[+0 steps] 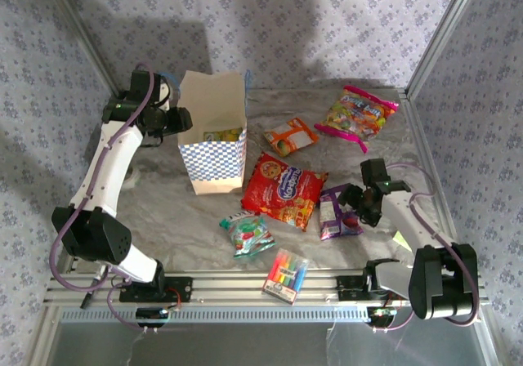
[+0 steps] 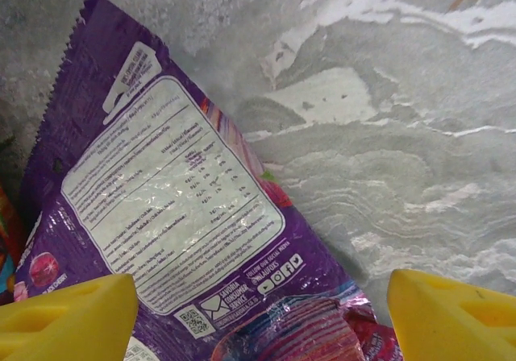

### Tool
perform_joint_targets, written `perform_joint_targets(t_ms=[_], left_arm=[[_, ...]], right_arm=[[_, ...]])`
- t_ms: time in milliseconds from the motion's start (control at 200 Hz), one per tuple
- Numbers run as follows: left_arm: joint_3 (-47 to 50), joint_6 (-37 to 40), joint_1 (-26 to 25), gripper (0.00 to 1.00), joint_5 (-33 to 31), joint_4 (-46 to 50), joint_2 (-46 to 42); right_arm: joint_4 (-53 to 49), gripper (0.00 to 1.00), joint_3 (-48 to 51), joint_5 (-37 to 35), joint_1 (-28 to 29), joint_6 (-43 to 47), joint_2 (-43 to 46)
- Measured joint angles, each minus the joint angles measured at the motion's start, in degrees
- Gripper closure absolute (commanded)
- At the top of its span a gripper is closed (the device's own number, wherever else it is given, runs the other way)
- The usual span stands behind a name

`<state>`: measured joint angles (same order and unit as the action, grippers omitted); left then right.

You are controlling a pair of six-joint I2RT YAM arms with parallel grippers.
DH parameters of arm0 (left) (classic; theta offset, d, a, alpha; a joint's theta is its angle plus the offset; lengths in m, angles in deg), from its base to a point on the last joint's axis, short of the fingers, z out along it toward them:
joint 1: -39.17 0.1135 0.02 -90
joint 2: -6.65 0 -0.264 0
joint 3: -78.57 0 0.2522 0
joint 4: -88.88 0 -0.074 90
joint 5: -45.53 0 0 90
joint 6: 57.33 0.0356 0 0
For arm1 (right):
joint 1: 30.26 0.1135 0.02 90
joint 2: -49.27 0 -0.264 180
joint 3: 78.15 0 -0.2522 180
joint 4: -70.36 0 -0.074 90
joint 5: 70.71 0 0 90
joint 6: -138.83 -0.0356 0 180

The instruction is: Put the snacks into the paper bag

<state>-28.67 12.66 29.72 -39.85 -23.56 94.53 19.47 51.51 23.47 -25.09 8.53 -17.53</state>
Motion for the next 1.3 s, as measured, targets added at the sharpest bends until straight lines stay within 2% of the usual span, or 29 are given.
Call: perform_joint_targets(t_ms=[265, 425, 690, 970, 1299], left_arm=[[0.0, -0.02, 0.0, 0.45, 0.0, 0.0, 0.0], [0.0, -0.02, 0.0, 0.45, 0.0, 0.0, 0.0], [0.2, -0.02, 0.0, 0.45, -0.02, 0.0, 0.0], [0.33, -0.02, 0.0, 0.45, 0.0, 0.02, 0.0], [0.33, -0.02, 0.0, 0.45, 0.0, 0.04, -0.02]], right_arm=[[5.01, 0.21, 3.23, 2.1, 1.4, -0.72, -1.55], [5.68, 0.25, 3.34, 1.95, 2.1, -0.96, -1.73], [5.81, 0.6, 3.3, 1.51, 2.38, -2.36, -1.99], [3.87, 0.64, 1.86, -0.39, 2.54, -2.56, -1.99], [1.77, 0.81, 0.44, -2.51, 2.64, -2.69, -0.57]])
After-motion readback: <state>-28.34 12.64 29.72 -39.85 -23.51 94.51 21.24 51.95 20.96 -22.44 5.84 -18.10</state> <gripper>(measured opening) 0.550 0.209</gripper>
